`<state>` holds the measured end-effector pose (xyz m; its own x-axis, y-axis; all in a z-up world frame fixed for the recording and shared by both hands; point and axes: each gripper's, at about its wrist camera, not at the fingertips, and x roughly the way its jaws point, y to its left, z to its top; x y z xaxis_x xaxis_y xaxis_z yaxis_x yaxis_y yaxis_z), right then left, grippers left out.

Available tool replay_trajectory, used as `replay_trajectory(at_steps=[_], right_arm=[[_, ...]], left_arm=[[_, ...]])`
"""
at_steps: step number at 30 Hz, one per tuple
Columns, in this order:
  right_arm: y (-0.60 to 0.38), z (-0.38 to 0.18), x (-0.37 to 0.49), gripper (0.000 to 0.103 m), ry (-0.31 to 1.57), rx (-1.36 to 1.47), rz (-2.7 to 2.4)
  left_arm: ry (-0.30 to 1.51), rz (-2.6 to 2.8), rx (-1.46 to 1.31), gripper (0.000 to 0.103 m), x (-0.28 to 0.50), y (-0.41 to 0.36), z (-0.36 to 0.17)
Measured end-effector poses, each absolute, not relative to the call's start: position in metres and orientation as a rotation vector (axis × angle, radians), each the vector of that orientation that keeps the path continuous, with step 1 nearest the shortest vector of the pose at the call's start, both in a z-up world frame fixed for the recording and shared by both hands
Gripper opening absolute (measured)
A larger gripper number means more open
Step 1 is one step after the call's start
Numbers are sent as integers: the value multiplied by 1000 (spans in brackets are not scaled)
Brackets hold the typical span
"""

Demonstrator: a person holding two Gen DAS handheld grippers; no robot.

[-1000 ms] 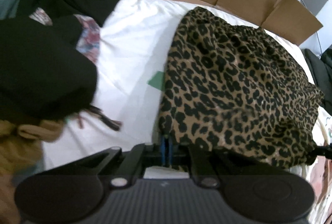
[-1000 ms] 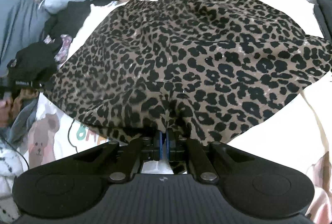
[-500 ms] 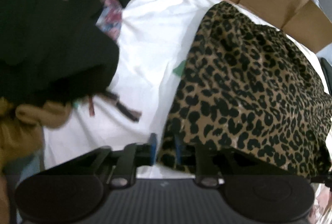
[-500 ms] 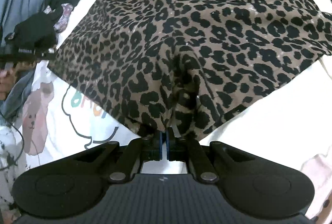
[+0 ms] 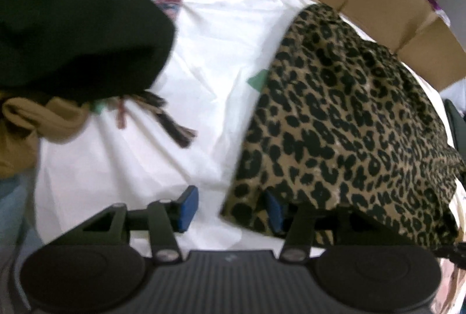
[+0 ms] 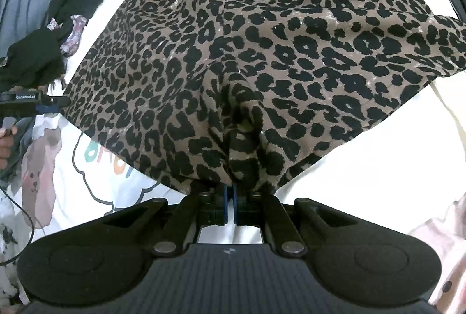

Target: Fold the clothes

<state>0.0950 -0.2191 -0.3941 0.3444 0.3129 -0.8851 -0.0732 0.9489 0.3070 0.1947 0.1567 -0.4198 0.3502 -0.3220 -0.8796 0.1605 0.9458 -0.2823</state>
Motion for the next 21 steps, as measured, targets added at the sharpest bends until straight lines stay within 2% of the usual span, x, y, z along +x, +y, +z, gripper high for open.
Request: replay_trajectory(at_steps=[3, 4, 5, 6, 8, 21], right_arm=[[-218, -395, 96, 1, 1200, 231, 252], [-218, -395, 96, 1, 1201, 233, 252], [-218, -396, 96, 1, 1201, 235, 251], [-218, -396, 96, 1, 1201, 237, 251], [-218, -396, 96, 1, 1201, 236, 260], [-220, -387, 93, 1, 1186, 248, 329]], left_arm=[[1173, -339, -136, 51, 191, 149, -421], [1173, -332, -127, 47, 190, 149, -421], [1174, -326, -119, 31, 189, 149, -422], [1175, -314, -109, 20, 189, 150, -422], [1190, -277, -122, 4, 191, 153, -418], [1118, -263, -8, 2, 196, 147, -337]])
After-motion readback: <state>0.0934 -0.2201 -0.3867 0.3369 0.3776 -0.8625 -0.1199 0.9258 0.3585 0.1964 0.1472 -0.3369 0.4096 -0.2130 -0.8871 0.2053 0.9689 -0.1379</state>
